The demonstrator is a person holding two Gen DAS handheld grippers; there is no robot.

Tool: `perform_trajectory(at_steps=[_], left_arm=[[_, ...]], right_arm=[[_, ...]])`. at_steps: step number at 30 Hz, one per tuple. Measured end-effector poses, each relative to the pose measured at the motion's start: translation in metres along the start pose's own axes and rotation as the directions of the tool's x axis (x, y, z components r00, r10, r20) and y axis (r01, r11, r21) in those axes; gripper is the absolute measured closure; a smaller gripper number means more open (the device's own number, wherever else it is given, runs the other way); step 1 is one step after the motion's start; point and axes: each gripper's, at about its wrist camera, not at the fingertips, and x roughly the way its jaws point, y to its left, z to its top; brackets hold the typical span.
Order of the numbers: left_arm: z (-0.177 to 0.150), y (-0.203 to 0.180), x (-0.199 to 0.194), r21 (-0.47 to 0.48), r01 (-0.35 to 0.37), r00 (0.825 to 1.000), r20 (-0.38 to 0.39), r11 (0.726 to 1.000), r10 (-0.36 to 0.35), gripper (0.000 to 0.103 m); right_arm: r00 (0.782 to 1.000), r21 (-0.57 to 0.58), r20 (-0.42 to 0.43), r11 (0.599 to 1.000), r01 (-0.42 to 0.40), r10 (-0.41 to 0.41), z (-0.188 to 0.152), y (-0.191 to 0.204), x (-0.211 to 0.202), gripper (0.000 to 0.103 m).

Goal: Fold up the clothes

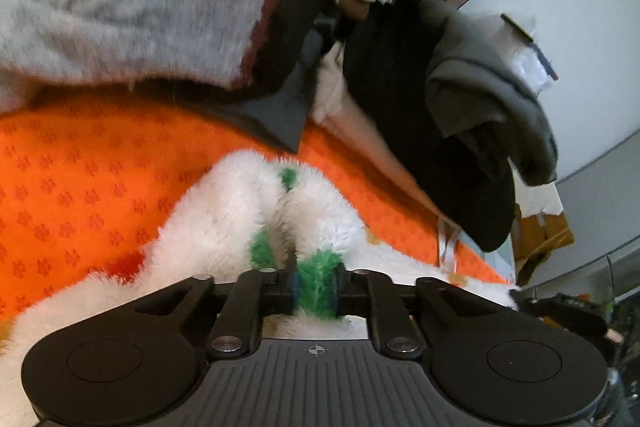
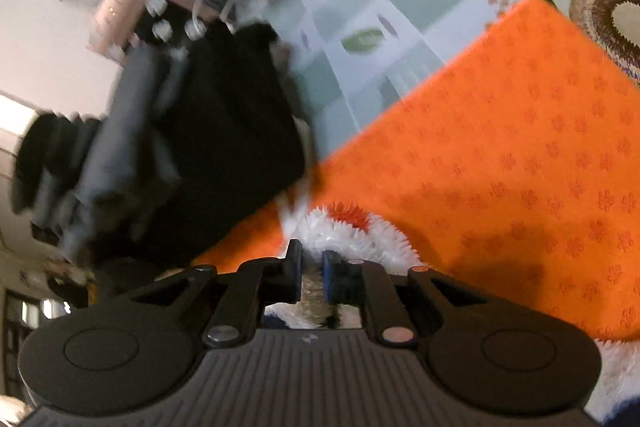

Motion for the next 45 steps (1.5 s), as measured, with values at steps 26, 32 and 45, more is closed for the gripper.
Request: perform_trajectory(at_steps=[26,32,45], left_arm=[[-0.104,-0.02,-0.057,-0.021,0.101,0.978,-0.179,0.995,-0.104,0.044],[-0.107,-0.03,-0.036,0.043,-0.012,0.982,-0.189,0.999,0.02,0.099],[-0.104,0.021,-0.14,-0.129,0.241,0.967,-0.049,0.962,-0.249,0.099]], right_arm=[[0.979,-0.625,-0.204,0.771,-0.122,-0.01,-0.183,0.055,-0.106,0.053],[0.981,-0.623,-0.192,0.775,-0.108,-0.018,-0.208,0.051,-0.106,0.091],[0.991,-0.791,-0.08,0.598,-0.126,0.103,-0.256,0.089,-0.212,0.092]])
